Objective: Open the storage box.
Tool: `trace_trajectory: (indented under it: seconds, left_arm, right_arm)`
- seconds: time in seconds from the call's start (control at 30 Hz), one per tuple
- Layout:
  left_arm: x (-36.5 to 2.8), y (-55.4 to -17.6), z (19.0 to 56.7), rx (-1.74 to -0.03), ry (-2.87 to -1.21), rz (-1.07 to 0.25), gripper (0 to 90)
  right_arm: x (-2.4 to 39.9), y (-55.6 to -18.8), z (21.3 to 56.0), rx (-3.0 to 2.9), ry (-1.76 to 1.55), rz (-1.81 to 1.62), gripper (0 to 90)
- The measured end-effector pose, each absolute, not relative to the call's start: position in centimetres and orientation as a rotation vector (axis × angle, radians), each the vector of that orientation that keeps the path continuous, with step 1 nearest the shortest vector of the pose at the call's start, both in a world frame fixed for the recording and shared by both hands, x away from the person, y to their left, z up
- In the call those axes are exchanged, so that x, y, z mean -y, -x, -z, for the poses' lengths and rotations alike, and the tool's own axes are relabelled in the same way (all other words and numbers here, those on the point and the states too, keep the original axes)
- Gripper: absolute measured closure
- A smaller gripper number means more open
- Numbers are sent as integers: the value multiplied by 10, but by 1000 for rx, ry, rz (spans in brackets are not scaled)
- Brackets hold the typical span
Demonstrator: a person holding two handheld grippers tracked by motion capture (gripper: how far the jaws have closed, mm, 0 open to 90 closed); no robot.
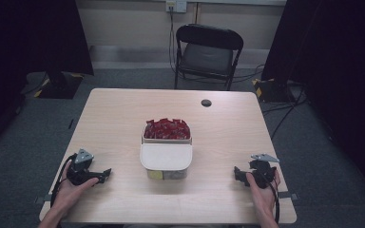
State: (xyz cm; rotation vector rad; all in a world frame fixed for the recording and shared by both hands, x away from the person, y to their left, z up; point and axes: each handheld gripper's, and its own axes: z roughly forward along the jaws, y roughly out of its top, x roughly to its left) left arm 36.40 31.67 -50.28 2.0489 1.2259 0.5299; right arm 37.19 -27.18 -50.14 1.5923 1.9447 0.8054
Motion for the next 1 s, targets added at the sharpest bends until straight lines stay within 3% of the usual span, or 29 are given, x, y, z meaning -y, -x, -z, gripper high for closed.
trace_trajectory:
  seconds: [0.5, 0.63, 0.67, 1.0]
  left_arm:
    - [-317, -364, 503, -1221, -2051, -532, 71]
    - [-317, -365, 503, -1221, -2053, -530, 69]
    - [-317, -365, 503, -1221, -2052, -530, 69]
    - [-317, -365, 503, -1221, -2053, -530, 69]
  right_arm:
    - [272, -370, 501, -1942, -1603, -801, 1]
    - [270, -369, 498, -1949, -1608, -796, 50]
    - [269, -368, 497, -1967, -1595, -809, 133]
    - [259, -367, 487, -2060, -1578, -962, 148]
